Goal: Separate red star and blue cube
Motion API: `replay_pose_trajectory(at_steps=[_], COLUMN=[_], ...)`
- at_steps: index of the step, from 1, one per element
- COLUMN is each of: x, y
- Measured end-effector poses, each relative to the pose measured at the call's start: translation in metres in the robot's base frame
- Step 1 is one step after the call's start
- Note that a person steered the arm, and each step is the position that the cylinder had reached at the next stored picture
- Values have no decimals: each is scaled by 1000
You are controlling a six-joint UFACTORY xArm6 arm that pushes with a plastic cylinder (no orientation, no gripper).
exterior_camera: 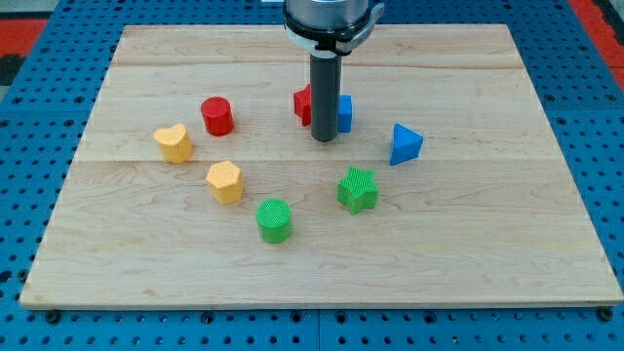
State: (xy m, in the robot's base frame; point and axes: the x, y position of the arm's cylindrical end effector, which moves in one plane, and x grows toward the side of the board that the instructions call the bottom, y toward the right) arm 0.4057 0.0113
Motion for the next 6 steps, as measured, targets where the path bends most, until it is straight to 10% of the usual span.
replay_pose_trajectory(at_steps=[6], x=[-53], y=[-38])
